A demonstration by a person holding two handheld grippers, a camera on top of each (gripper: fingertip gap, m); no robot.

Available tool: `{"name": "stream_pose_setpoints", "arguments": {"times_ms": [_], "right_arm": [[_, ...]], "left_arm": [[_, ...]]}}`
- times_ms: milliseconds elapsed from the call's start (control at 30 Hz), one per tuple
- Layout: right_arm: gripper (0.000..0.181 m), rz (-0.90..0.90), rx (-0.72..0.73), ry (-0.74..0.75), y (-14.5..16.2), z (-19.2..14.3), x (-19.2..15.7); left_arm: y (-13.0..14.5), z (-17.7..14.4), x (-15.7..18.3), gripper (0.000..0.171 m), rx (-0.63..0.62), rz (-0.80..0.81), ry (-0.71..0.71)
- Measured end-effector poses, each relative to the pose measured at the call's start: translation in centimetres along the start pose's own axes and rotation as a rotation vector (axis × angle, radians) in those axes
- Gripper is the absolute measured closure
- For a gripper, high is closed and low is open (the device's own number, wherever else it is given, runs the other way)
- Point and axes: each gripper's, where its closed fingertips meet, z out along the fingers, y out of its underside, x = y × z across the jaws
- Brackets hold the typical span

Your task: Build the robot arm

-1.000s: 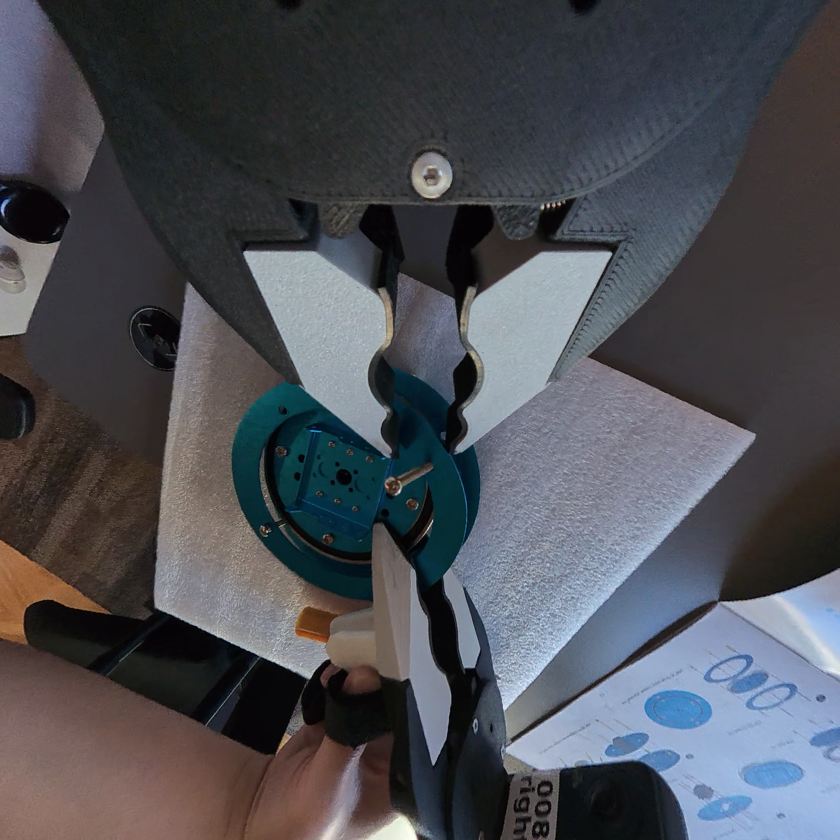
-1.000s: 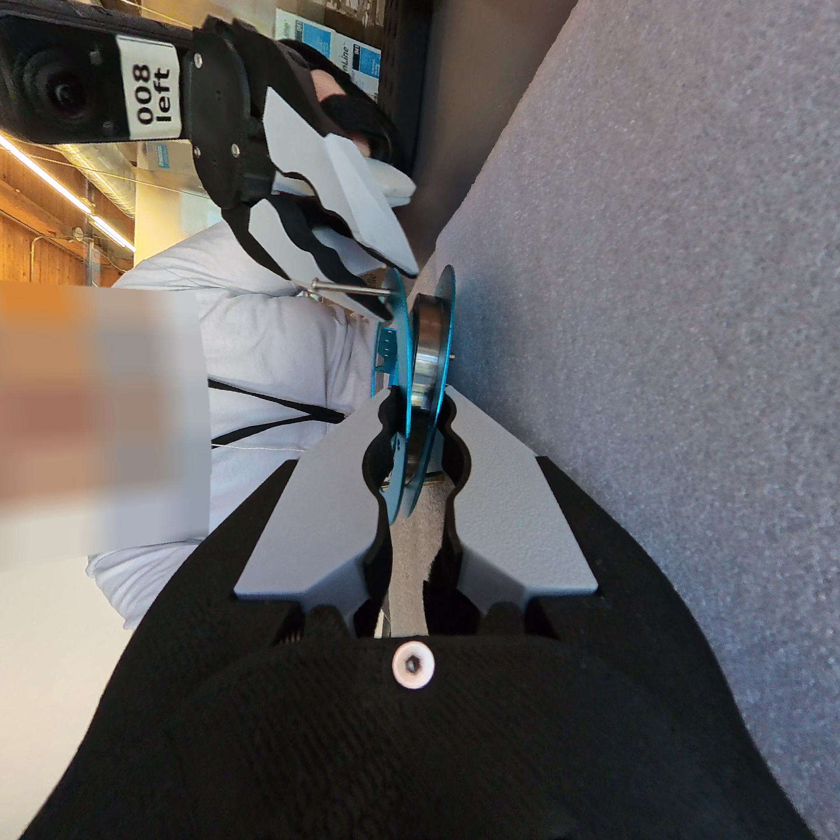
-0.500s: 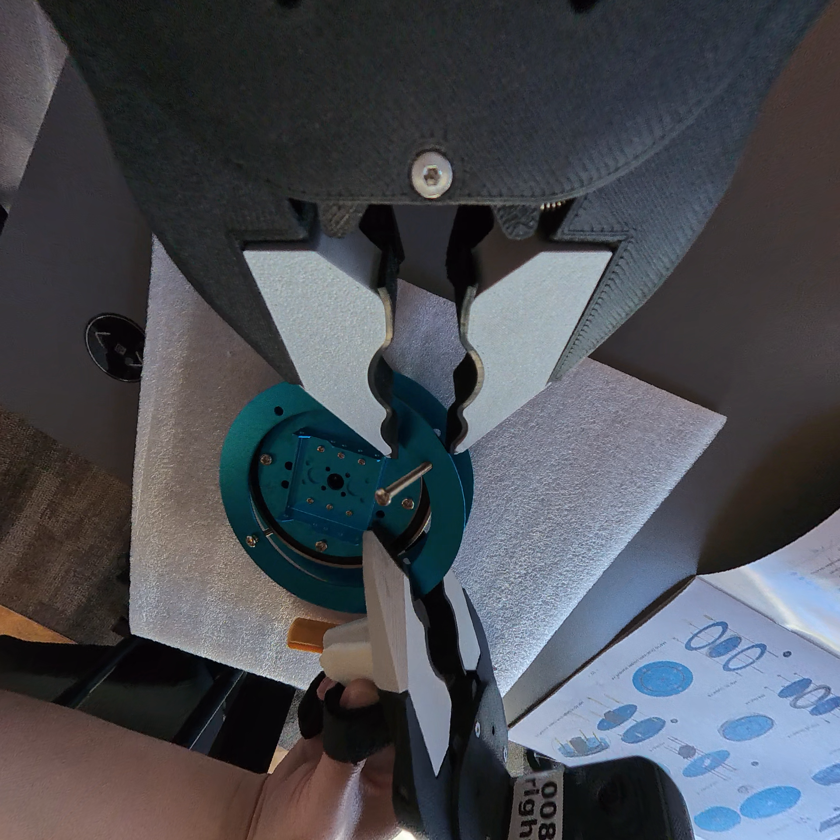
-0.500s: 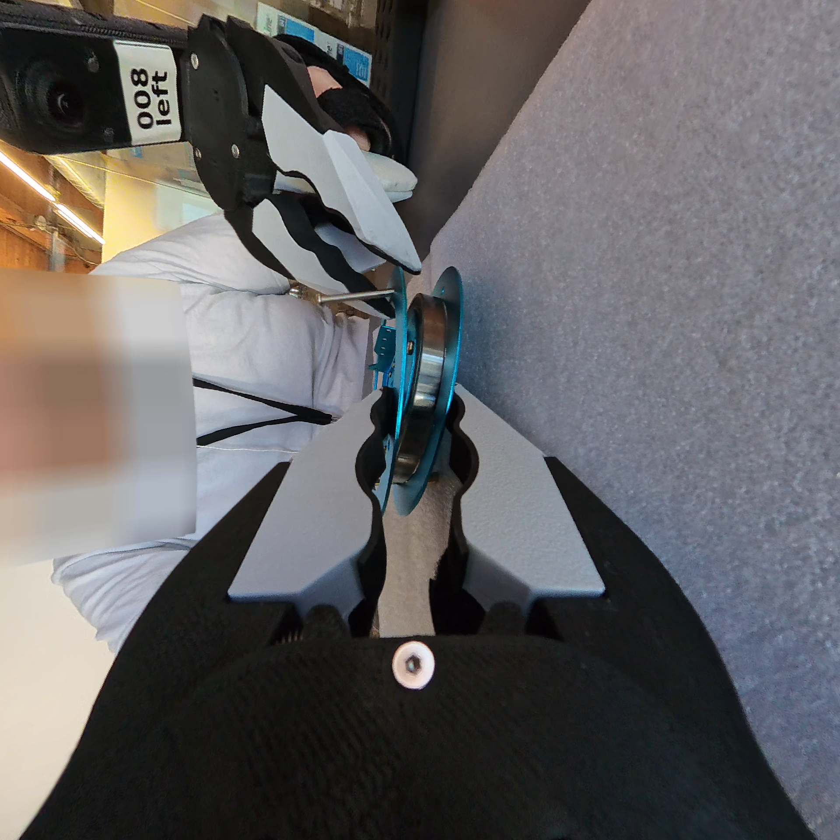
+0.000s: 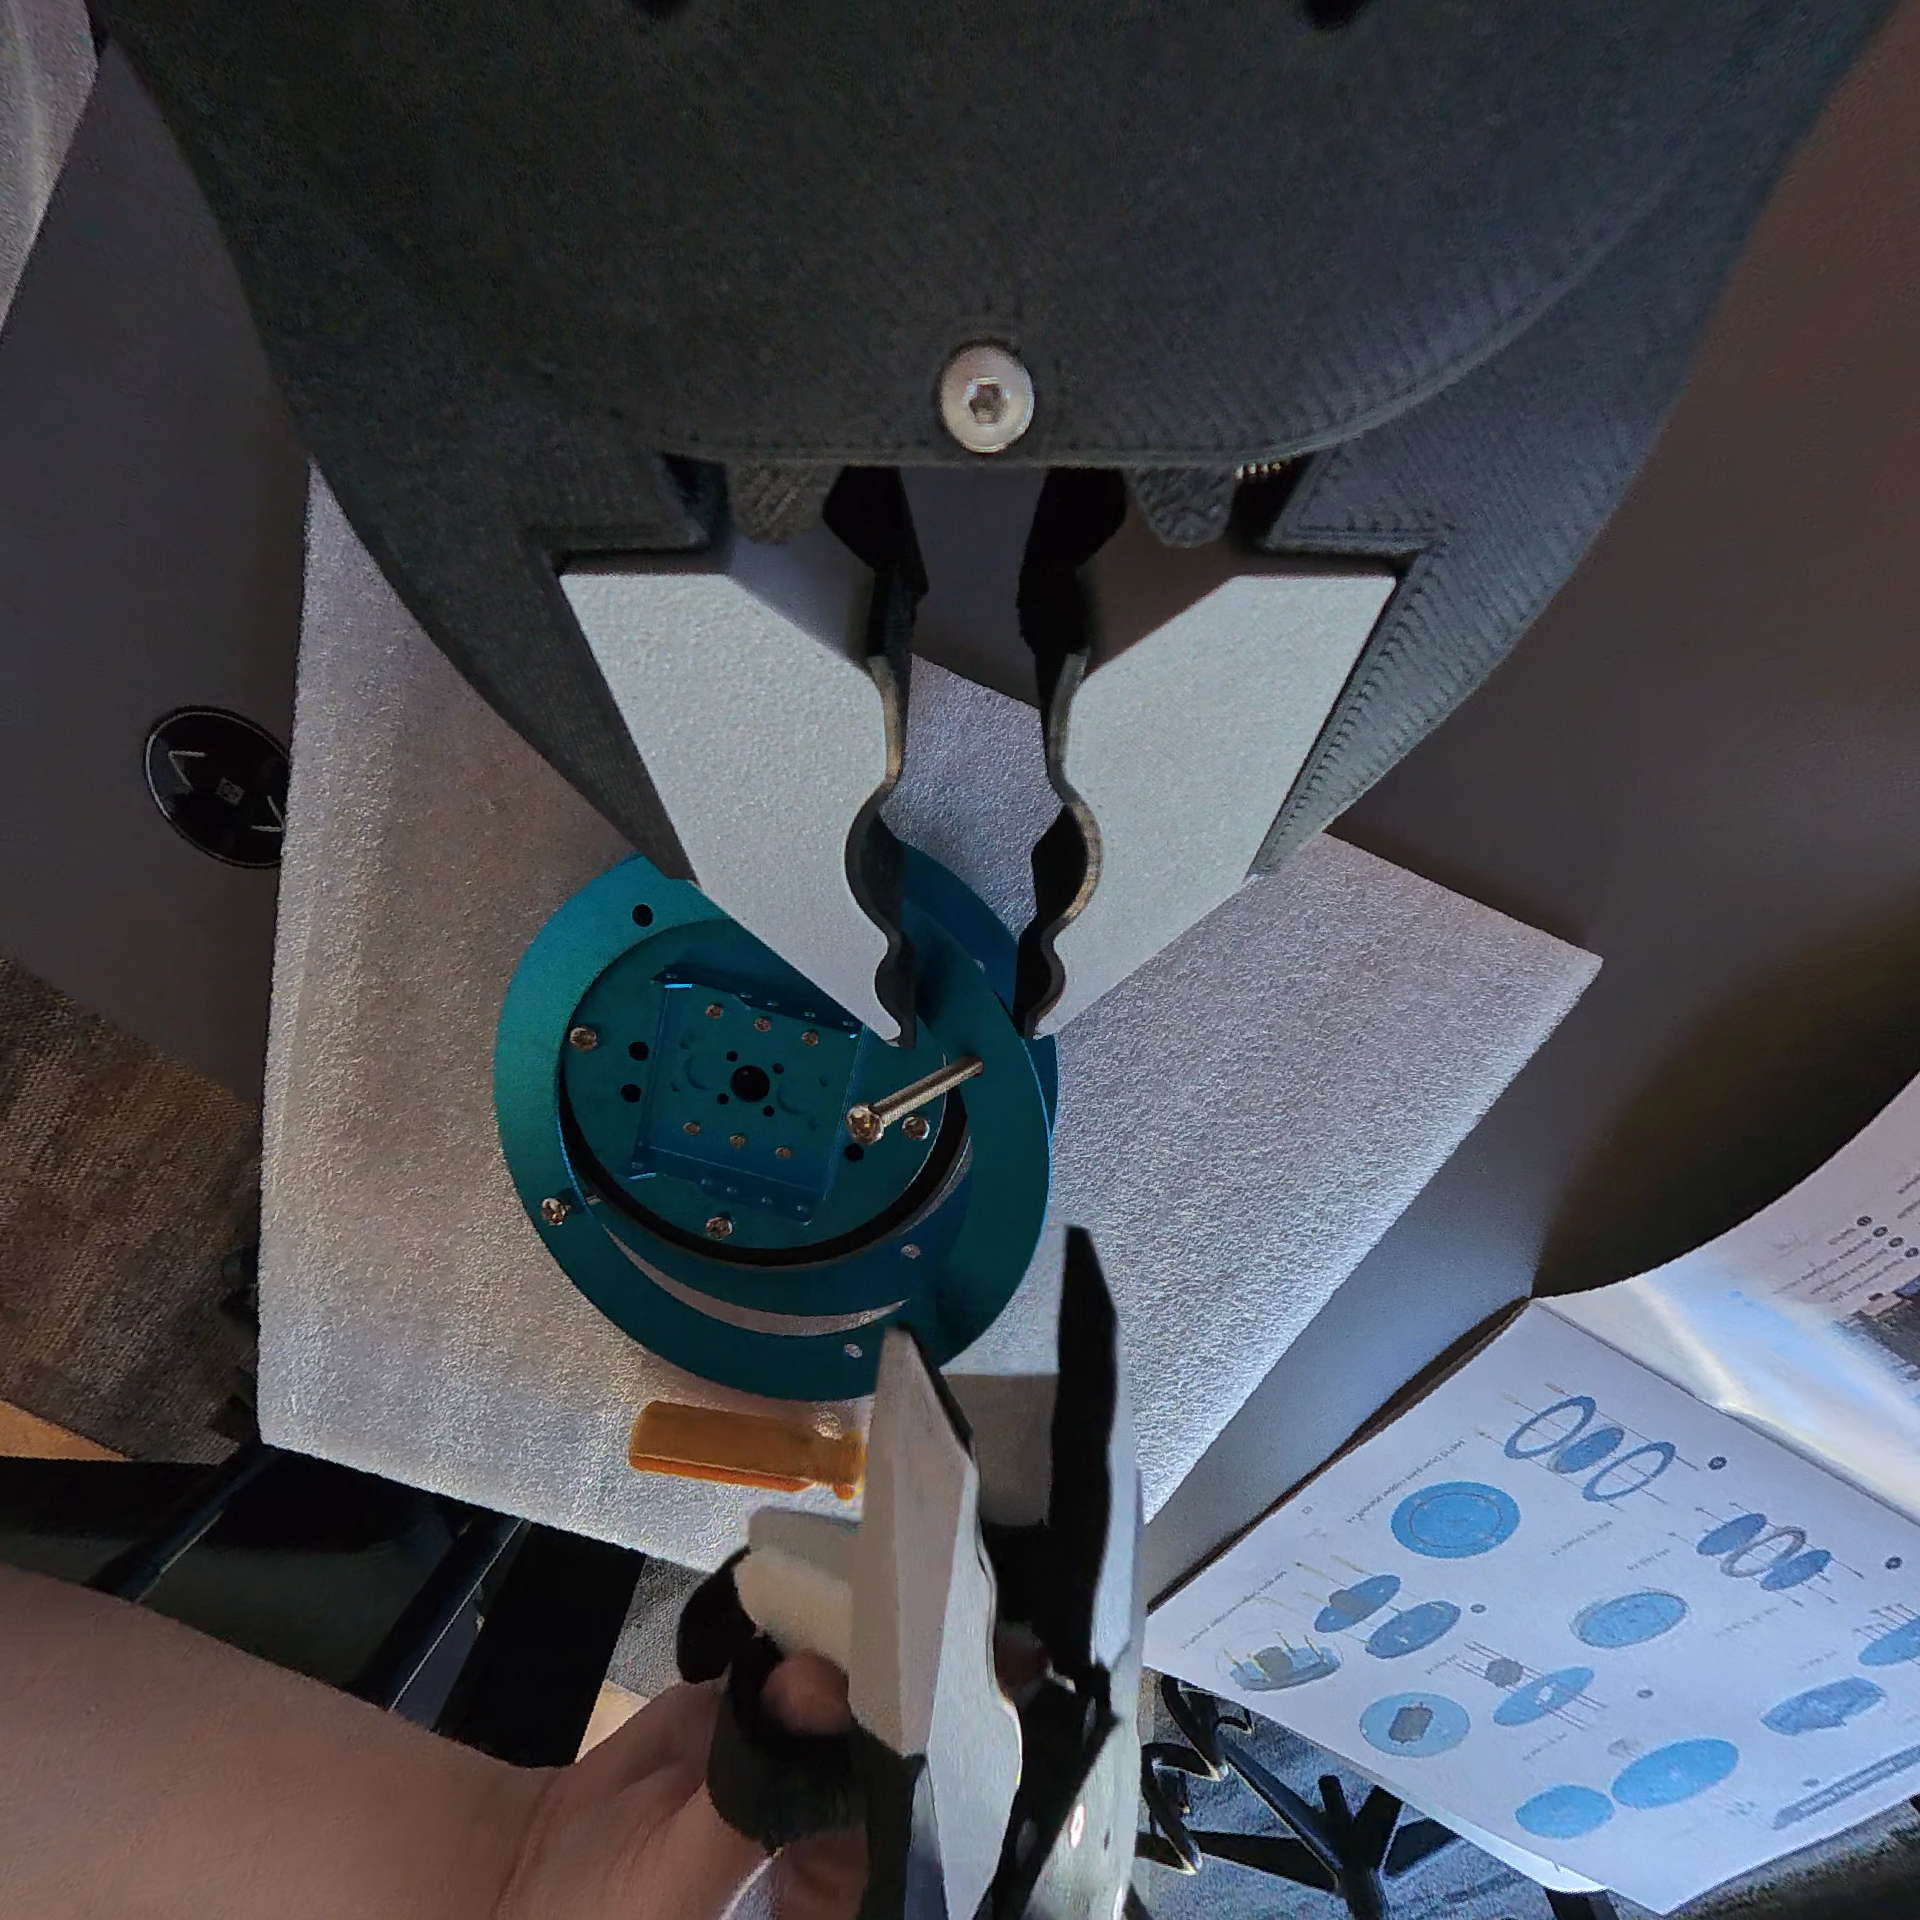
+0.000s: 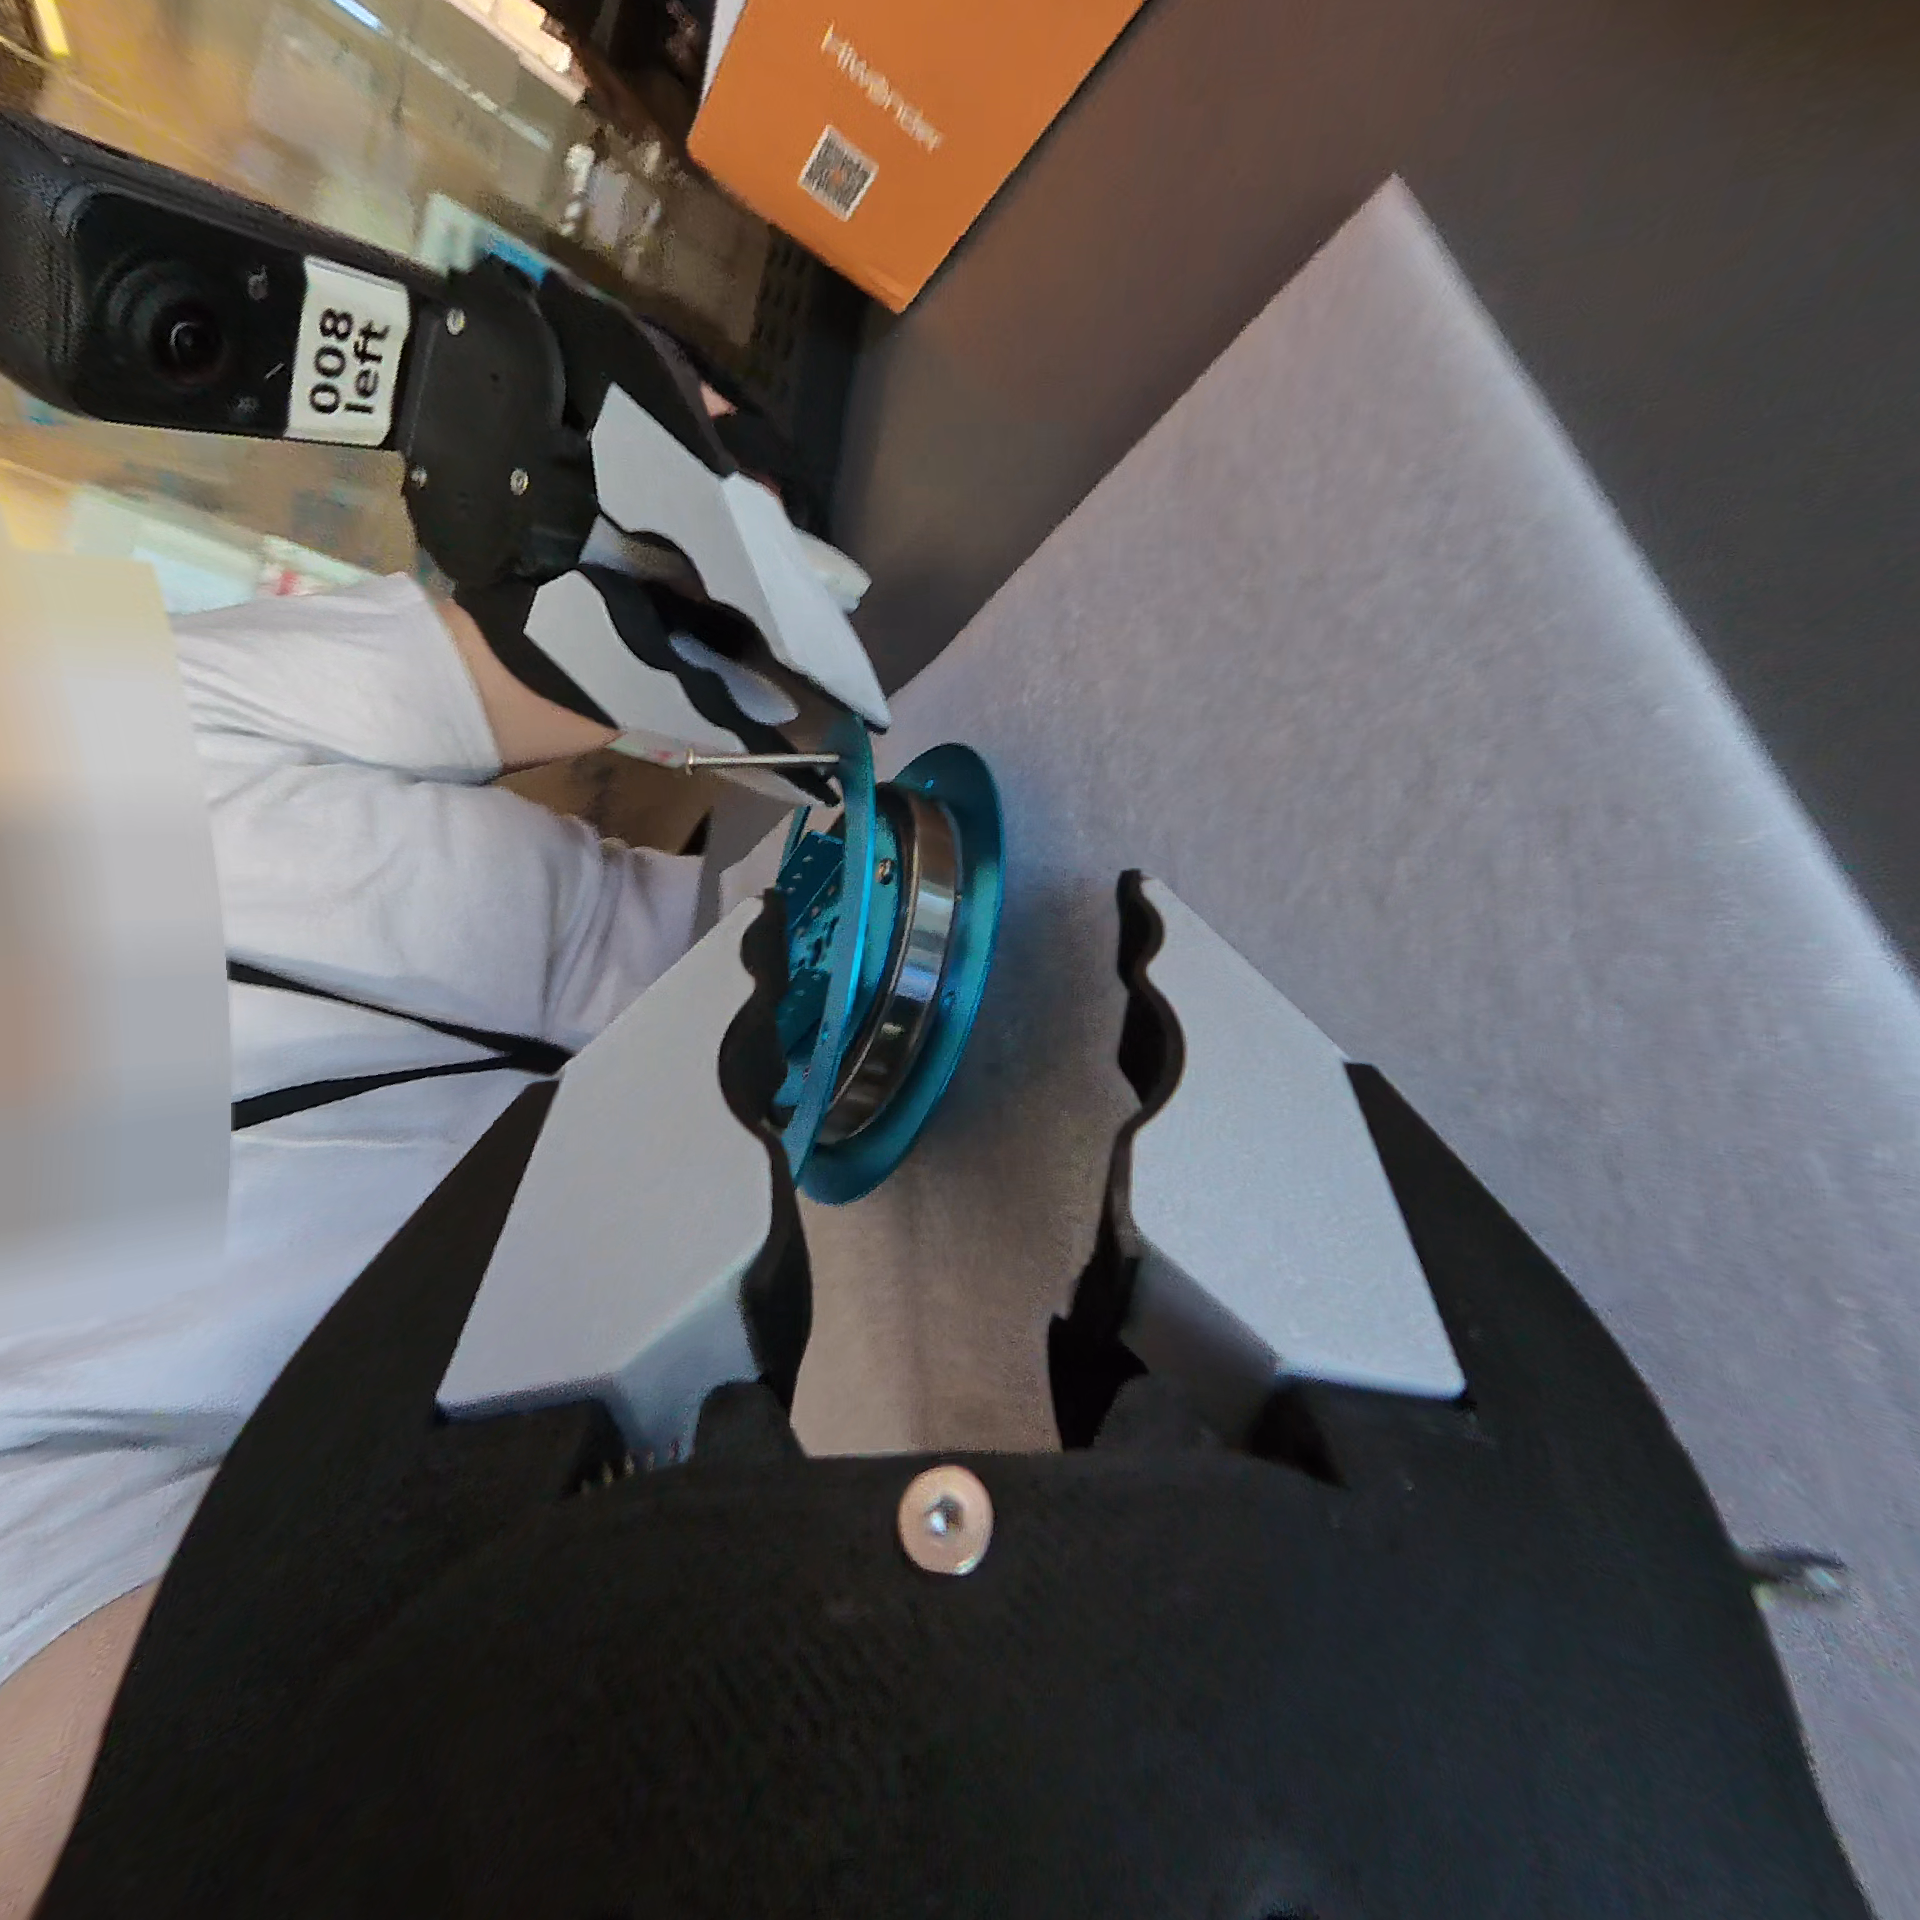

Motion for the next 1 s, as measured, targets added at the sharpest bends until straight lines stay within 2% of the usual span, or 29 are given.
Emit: {"name": "stream_pose_setpoints", "arguments": {"times_ms": [67,167,267,367,533,633,867,1000], "right_arm": [[0.110,-0.086,0.043,0.077,-0.9,-0.6,-0.2],[0.105,-0.210,0.106,0.104,-2.6,-0.6,-2.8],[0.105,-0.276,0.060,0.084,-2.7,1.1,-5.2],[0.104,-0.296,-0.030,0.116,-2.2,3.0,-5.4],[0.114,-0.275,-0.084,0.215,-2.4,3.7,-3.3],[0.124,-0.250,-0.054,0.194,-2.9,3.2,-3.2],[0.122,-0.234,-0.027,0.184,-2.6,2.1,-3.4],[0.140,-0.095,-0.001,0.112,-1.6,0.9,-2.7]], "left_arm": [[0.0,0.0,0.0,0.154,0.000,0.003,-0.002],[0.0,0.0,0.0,0.154,-0.001,0.010,-0.006],[-0.2,-0.1,0.0,0.154,-0.001,0.019,-0.012],[-0.3,-0.1,0.0,0.154,-0.002,0.029,-0.018],[-0.3,-0.2,0.0,0.155,0.009,0.031,-0.023],[-0.4,-0.4,0.0,0.155,0.012,0.037,-0.027],[-0.7,-0.6,-0.1,0.155,0.024,0.040,-0.030],[-0.9,-0.8,-0.1,0.155,0.035,0.050,-0.038]]}}
